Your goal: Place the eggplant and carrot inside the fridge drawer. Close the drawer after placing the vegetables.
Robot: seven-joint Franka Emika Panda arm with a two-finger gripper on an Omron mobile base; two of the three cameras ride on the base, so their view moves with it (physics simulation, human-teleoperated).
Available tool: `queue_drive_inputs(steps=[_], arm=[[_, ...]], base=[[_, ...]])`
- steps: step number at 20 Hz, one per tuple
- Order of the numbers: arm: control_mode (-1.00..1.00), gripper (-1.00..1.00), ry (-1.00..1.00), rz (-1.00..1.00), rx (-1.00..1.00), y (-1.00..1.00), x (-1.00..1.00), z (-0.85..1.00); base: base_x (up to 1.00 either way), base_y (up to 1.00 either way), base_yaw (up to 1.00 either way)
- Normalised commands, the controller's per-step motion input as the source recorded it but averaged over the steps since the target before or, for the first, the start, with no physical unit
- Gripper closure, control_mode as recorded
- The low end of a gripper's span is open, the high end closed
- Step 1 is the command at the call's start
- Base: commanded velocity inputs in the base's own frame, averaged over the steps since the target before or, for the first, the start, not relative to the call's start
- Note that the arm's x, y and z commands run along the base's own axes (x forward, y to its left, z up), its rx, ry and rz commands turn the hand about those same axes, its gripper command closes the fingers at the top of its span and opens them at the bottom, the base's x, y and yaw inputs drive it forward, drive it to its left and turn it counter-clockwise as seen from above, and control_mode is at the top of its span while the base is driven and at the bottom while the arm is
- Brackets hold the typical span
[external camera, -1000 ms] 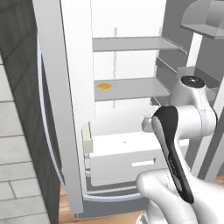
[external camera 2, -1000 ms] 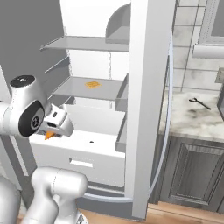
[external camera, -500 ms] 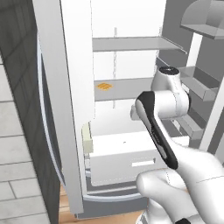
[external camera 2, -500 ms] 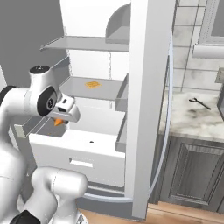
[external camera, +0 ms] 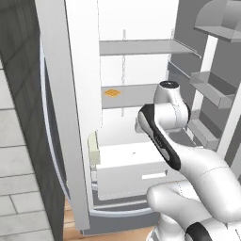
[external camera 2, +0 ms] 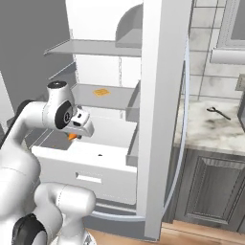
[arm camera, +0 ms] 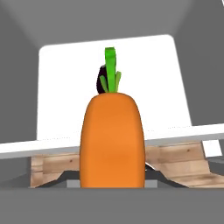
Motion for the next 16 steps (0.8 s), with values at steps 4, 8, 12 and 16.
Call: queue_drive_inputs(steps=[4, 8, 12, 16], arm=[[-1.0, 1.0, 0.04, 0.01, 0.0, 0.0, 0.42, -0.54], [-1.0, 1.0, 0.05, 0.01, 0.0, 0.0, 0.34, -0.5], [-1.0, 1.0, 0.03, 0.02, 0.0, 0.0, 0.28, -0.43], [-1.0, 1.0, 0.05, 0.05, 0.0, -0.01, 0.35, -0.32]], base=[[0.0, 0.0, 0.0], [0.0, 0.0, 0.0], [0.0, 0.0, 0.0], [0.0, 0.0, 0.0]])
